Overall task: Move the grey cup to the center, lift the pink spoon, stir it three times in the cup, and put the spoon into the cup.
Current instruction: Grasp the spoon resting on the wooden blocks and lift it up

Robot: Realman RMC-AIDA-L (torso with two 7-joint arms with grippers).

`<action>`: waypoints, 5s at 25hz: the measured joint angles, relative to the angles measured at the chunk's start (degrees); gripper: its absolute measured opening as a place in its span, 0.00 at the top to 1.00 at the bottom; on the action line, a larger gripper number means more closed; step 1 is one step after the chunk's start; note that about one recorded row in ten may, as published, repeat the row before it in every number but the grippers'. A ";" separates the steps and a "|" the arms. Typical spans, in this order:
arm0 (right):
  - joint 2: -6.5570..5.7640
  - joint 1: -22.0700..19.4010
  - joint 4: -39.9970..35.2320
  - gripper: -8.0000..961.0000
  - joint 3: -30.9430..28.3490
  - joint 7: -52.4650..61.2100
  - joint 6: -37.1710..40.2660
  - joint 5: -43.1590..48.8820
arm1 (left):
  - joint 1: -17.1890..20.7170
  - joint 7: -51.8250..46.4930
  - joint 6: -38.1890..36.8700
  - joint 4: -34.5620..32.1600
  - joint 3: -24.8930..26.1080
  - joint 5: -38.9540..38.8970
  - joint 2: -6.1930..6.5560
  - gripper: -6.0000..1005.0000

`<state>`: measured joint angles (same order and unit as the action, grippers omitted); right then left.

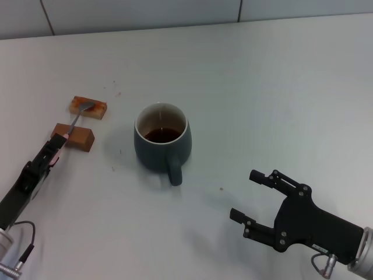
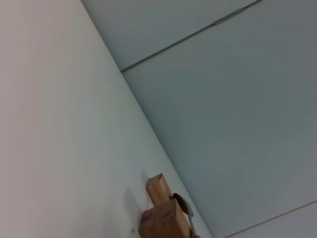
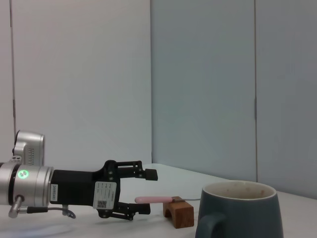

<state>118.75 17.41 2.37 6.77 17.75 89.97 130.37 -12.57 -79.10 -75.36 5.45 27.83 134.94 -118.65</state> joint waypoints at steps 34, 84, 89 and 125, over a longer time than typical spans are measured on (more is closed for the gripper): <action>0.08 0.51 -0.29 0.17 0.66 0.54 0.13 -0.04 | -1.57 -2.67 3.78 1.49 0.77 -0.03 0.04 0.45; 0.08 0.93 -2.05 0.17 0.70 1.90 0.73 -0.03 | -1.26 -6.33 5.98 3.43 1.31 -0.03 -0.18 0.62; 0.08 1.15 -2.04 0.17 0.70 1.92 0.59 -0.03 | -1.29 -6.34 6.04 3.43 1.36 -0.03 -0.18 0.64; 0.08 2.19 -2.11 0.17 0.70 2.71 0.20 -0.03 | -3.56 -4.94 1.36 1.20 1.21 0.61 0.55 0.86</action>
<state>118.83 19.60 0.26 7.47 20.47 90.17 130.34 -16.13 -84.04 -74.00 6.65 29.04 135.55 -118.10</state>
